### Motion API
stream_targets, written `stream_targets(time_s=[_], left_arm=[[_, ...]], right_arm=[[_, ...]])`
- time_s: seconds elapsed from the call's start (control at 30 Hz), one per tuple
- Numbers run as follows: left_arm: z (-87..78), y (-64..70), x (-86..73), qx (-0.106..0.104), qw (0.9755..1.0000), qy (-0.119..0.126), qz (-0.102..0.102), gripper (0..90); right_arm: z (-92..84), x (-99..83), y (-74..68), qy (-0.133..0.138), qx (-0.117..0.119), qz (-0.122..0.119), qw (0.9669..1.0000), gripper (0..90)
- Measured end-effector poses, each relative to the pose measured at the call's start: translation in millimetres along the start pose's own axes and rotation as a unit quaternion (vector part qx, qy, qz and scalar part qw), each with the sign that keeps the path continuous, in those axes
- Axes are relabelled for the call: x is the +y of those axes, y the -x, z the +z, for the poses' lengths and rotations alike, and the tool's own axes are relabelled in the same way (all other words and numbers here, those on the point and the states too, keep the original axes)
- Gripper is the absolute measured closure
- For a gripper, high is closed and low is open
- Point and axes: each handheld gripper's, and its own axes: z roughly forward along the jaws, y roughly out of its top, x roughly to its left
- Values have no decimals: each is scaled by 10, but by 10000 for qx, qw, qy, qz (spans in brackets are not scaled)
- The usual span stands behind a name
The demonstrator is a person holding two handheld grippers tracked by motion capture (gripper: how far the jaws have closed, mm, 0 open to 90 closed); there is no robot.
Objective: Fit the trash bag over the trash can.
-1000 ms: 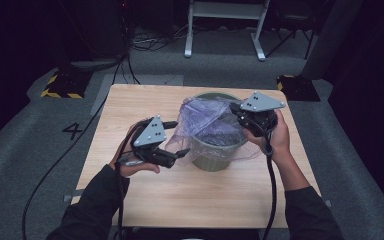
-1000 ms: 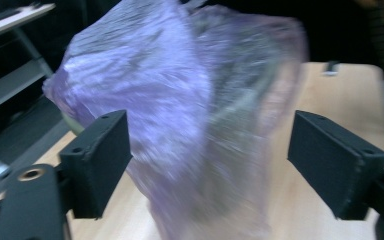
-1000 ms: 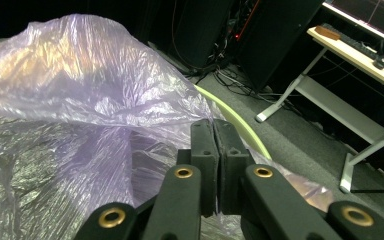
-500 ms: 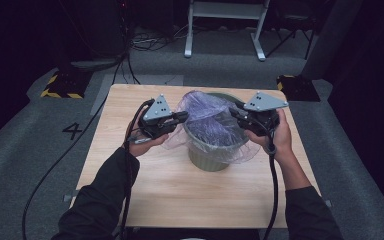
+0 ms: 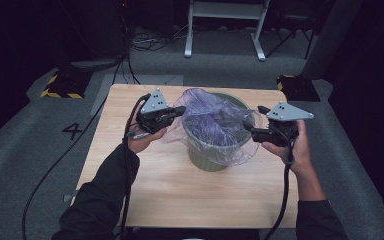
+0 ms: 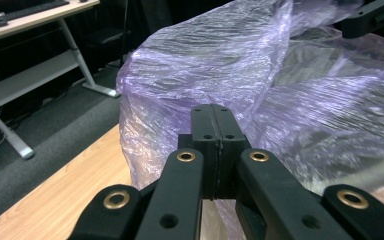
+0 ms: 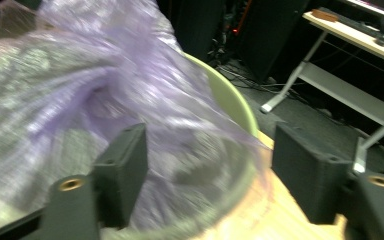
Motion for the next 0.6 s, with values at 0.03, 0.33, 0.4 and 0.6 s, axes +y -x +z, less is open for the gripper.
stream_targets(time_s=[0.03,0.33,0.4,0.6], left_arm=[[7,-13,5,30,10000,9,5,898],[137,-221,-8,80,9998,-119,-166,879],[163,-250,-16,128,9997,-119,-169,864],[248,-364,-76,177,9993,-255,-230,892]], right_arm=[[-1,-19,33,-5,-17,33,10000,458],[144,-142,337,-27,-176,556,9983,814],[198,-163,357,-87,-155,606,9980,851],[389,-189,387,-270,-211,598,9976,900]])
